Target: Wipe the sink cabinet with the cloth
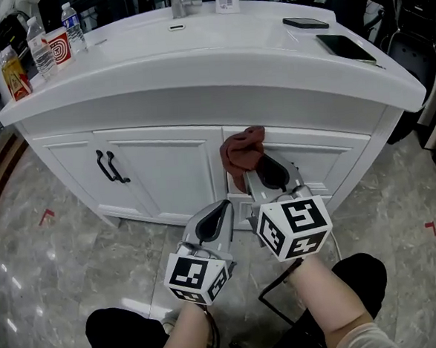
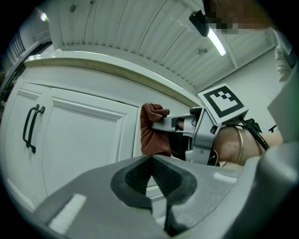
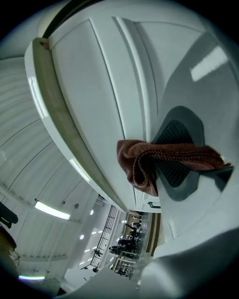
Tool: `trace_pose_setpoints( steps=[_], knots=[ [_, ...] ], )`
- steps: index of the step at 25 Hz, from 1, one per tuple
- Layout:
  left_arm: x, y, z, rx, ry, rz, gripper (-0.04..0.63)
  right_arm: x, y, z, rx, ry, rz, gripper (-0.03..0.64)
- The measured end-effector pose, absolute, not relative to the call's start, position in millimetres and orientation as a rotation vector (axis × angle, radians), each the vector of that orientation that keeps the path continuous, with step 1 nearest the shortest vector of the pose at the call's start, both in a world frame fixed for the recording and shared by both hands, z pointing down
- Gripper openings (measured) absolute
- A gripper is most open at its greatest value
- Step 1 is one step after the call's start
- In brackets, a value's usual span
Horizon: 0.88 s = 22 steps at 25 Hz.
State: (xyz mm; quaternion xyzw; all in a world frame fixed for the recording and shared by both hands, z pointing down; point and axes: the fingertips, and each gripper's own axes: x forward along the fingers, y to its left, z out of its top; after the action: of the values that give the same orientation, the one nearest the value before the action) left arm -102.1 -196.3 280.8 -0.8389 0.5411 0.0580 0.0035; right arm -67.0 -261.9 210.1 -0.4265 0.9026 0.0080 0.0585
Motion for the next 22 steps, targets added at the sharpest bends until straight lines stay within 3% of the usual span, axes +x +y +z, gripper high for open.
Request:
trace_pose_setpoints(
  steps=[22],
  knots=[
    [-25.8,-175.3,306.2,-2.74,1.536,0.084,0.0,81.6,-268.1,212.2,-1.64,2.565,0.007,0.095]
  ],
)
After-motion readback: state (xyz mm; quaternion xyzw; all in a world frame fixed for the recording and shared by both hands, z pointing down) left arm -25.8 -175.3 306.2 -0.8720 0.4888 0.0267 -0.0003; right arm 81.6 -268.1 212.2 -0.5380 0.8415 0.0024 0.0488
